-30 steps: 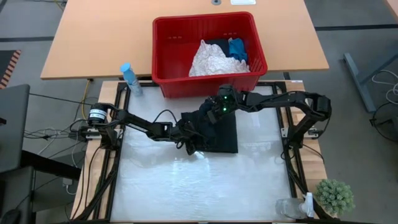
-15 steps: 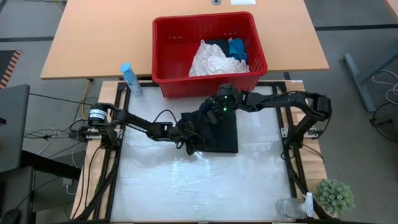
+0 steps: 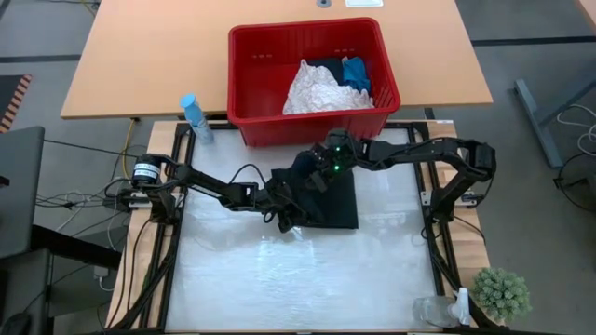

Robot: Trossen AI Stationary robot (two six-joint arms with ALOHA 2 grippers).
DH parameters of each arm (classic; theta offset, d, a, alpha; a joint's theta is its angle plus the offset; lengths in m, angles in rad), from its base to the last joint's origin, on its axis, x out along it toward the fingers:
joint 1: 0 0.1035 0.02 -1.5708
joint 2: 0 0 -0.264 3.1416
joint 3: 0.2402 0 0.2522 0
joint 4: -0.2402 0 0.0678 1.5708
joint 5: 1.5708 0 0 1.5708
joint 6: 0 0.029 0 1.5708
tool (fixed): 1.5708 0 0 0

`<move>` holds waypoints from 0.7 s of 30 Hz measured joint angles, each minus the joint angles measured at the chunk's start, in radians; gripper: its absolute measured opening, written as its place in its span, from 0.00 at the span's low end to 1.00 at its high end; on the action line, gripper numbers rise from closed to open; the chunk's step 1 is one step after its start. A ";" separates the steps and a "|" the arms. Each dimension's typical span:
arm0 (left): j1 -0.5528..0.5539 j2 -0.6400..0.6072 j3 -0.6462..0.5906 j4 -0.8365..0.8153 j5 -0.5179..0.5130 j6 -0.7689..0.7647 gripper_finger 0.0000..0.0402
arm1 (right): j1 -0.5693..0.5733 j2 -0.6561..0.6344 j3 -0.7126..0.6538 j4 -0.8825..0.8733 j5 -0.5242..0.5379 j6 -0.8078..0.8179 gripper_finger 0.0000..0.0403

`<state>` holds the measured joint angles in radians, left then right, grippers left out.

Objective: Fold Laundry from Bin
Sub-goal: Fold the black pants from the red bin

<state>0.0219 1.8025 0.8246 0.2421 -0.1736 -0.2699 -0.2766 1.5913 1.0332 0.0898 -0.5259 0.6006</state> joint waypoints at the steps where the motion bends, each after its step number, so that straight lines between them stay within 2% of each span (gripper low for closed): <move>1: 0.000 0.000 0.000 -0.002 0.004 0.000 0.00 | 0.000 0.000 0.000 0.004 -0.001 0.000 0.66; 8: 0.000 -0.001 0.000 -0.008 0.009 -0.001 0.00 | 0.000 -0.003 0.049 -0.009 -0.003 -0.044 0.66; 11: 0.000 -0.001 0.000 -0.008 0.009 -0.001 0.00 | -0.012 -0.004 0.087 -0.070 -0.023 -0.097 0.66; 13: 0.000 -0.001 0.000 -0.009 0.009 -0.001 0.00 | -0.028 -0.004 0.123 -0.160 -0.087 -0.150 0.66; 16: 0.000 -0.001 0.000 -0.011 0.010 -0.001 0.00 | -0.049 -0.005 0.188 -0.396 -0.142 -0.282 0.65; 19: 0.000 -0.001 0.000 -0.011 0.010 -0.002 0.00 | -0.056 -0.005 0.242 -0.658 -0.071 -0.481 0.60; 21: 0.000 -0.001 0.000 -0.011 0.010 -0.002 0.00 | -0.053 -0.005 0.254 -0.746 -0.009 -0.565 0.53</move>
<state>0.0223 1.8015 0.8249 0.2310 -0.1638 -0.2718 -0.3300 1.5867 1.2875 -0.6560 -0.5348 0.0351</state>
